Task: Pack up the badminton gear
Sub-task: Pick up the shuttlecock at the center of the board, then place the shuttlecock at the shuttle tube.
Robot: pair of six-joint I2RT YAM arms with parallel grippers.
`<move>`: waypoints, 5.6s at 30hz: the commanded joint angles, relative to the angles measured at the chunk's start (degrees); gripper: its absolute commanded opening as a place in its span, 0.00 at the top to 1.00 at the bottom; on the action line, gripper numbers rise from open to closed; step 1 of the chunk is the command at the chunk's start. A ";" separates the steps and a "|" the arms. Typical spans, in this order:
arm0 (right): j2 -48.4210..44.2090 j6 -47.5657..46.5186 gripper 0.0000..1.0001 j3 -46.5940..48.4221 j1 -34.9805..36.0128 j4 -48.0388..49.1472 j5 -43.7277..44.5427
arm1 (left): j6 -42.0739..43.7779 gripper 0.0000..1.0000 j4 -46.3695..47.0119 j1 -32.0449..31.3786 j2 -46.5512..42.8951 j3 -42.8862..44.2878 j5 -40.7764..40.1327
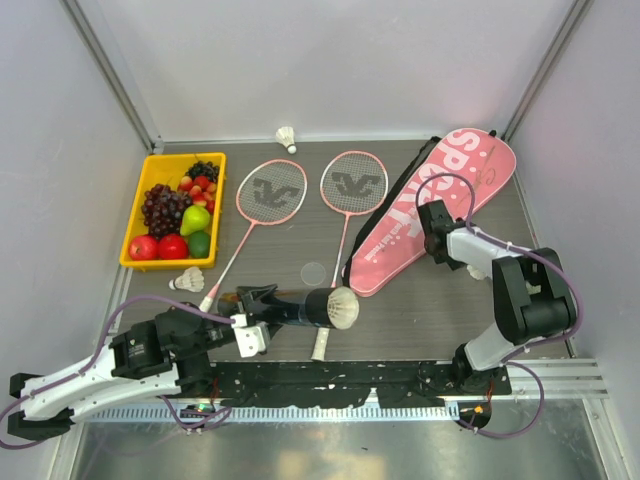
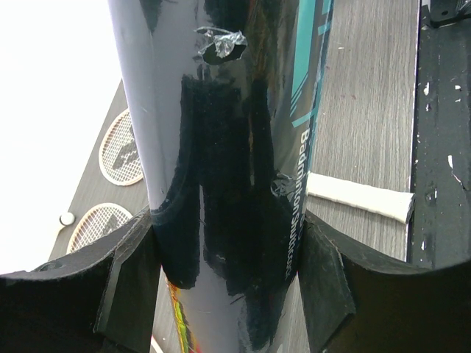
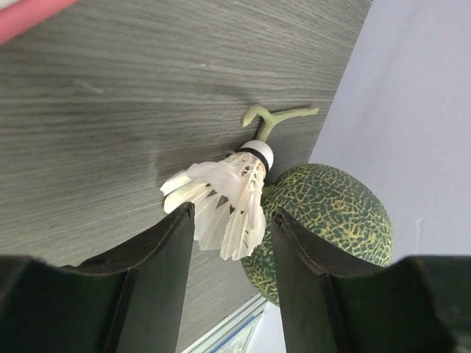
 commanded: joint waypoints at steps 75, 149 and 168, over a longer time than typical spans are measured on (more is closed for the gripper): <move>-53.48 57.79 0.95 16.76 5.94 1.25 -84.50 | -1.13 1.00 8.67 -0.16 3.94 -1.52 -10.67; -50.16 57.27 0.79 10.52 28.79 -7.27 -69.59 | -3.58 1.00 5.24 -0.16 8.60 1.56 -8.91; -40.48 65.80 0.83 4.09 34.07 8.99 -65.72 | -5.08 1.00 5.68 -0.08 10.27 2.79 -8.64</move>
